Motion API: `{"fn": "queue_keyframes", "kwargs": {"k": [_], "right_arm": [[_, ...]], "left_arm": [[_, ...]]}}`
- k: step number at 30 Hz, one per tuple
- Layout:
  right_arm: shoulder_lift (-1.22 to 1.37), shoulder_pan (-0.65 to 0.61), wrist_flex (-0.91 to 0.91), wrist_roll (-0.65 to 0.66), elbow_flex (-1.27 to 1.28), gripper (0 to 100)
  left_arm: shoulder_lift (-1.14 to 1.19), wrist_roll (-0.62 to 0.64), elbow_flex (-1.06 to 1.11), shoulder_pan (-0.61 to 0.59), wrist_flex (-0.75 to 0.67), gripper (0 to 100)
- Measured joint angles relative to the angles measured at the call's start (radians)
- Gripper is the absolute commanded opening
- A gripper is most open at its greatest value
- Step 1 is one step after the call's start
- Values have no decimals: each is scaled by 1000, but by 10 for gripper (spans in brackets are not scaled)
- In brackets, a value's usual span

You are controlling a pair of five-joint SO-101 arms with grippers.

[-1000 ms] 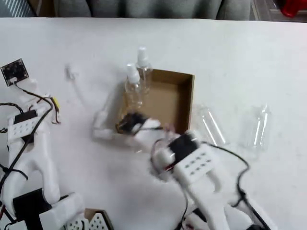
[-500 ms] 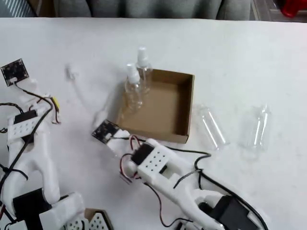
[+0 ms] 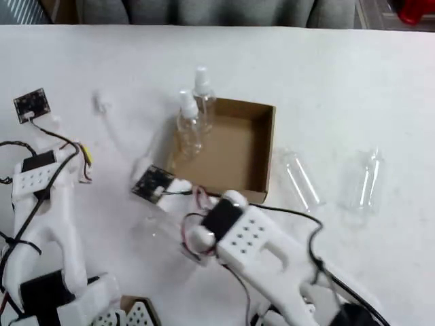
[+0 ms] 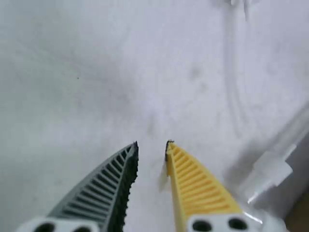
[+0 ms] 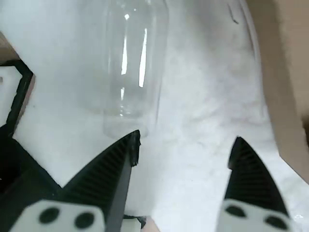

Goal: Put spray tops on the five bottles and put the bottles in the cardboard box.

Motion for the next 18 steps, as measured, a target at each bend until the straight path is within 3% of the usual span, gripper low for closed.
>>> {"fn": "queue_keyframes", "kwargs": {"k": [8,10,15,18], "right_arm": [[-163,222,-69,109,167,116],[-166,258,-92,115,192,116],[-166,275,-114,123,204,115],[-166,284,-114,124,204,113]], "left_arm": [[-313,2,43,110,216,107],[-400,0,97,184,245,128],[-566,0,245,416,315,301],[-589,52,272,562,371,331]]}}
